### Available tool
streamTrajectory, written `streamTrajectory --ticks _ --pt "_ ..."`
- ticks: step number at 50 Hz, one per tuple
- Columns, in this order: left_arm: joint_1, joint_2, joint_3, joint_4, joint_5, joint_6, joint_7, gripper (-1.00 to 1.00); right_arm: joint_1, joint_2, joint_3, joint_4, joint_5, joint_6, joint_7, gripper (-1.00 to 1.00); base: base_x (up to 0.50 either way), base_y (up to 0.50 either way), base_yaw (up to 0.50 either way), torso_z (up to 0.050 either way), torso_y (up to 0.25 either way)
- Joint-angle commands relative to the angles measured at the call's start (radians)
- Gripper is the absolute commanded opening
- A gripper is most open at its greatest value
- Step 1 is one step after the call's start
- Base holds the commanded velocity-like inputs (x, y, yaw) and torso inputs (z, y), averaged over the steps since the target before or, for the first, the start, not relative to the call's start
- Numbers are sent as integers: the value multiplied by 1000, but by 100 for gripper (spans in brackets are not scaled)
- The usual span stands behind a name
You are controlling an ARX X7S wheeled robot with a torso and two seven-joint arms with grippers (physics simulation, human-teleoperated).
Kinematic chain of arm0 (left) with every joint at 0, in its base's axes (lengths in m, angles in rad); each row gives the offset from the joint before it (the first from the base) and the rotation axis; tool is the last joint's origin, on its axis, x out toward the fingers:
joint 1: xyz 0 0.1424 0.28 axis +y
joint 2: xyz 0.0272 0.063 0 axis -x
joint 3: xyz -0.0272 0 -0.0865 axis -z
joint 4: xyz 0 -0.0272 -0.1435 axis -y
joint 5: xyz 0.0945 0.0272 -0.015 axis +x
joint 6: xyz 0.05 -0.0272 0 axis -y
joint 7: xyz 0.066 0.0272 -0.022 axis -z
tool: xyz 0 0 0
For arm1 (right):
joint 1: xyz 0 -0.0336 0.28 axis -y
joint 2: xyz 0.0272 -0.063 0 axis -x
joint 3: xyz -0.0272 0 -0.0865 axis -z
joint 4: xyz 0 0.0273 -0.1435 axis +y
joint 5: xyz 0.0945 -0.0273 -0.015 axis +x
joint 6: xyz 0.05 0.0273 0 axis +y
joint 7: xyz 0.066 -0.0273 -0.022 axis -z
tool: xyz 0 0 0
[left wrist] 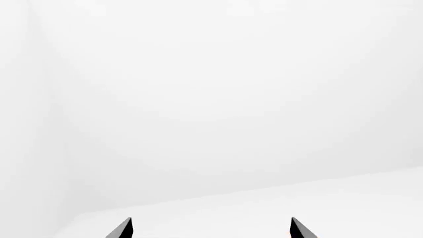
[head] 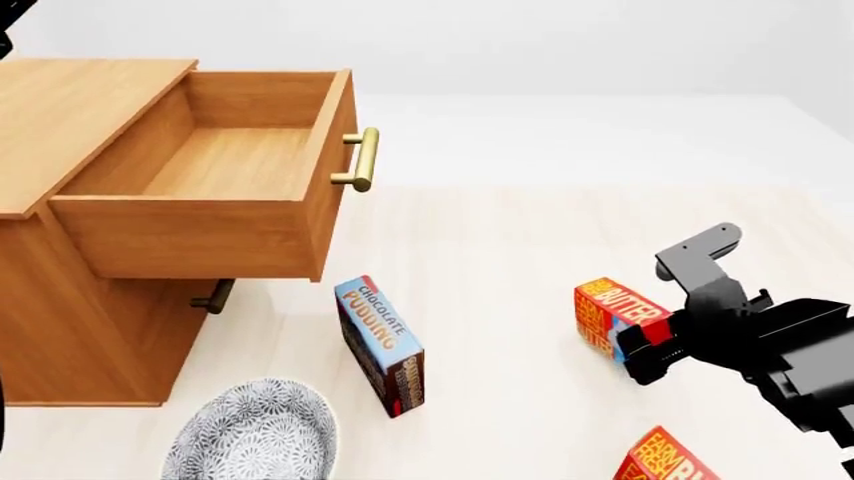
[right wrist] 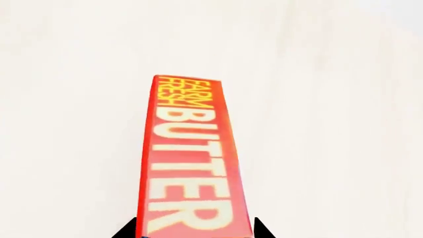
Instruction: Put the butter at the front in the top drawer of the cabinet and close it.
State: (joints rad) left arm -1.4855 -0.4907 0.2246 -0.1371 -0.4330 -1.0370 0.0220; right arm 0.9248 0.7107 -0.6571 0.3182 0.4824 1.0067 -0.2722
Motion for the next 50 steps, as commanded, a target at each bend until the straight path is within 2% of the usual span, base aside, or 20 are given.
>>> streamTrajectory --ticks 1,37,50 --pt "10 1 1 1 -3 10 2 100 66 18 7 -67 -25 34 -4 -100 0 0 0 0 0" --pt "33 -2 -6 22 -25 12 11 100 286 76 10 -264 -7 185 -42 -100 0 0 0 0 0" --pt "88 -23 24 76 -46 44 70 100 384 108 -3 -395 -3 226 -69 -100 0 0 0 0 2"
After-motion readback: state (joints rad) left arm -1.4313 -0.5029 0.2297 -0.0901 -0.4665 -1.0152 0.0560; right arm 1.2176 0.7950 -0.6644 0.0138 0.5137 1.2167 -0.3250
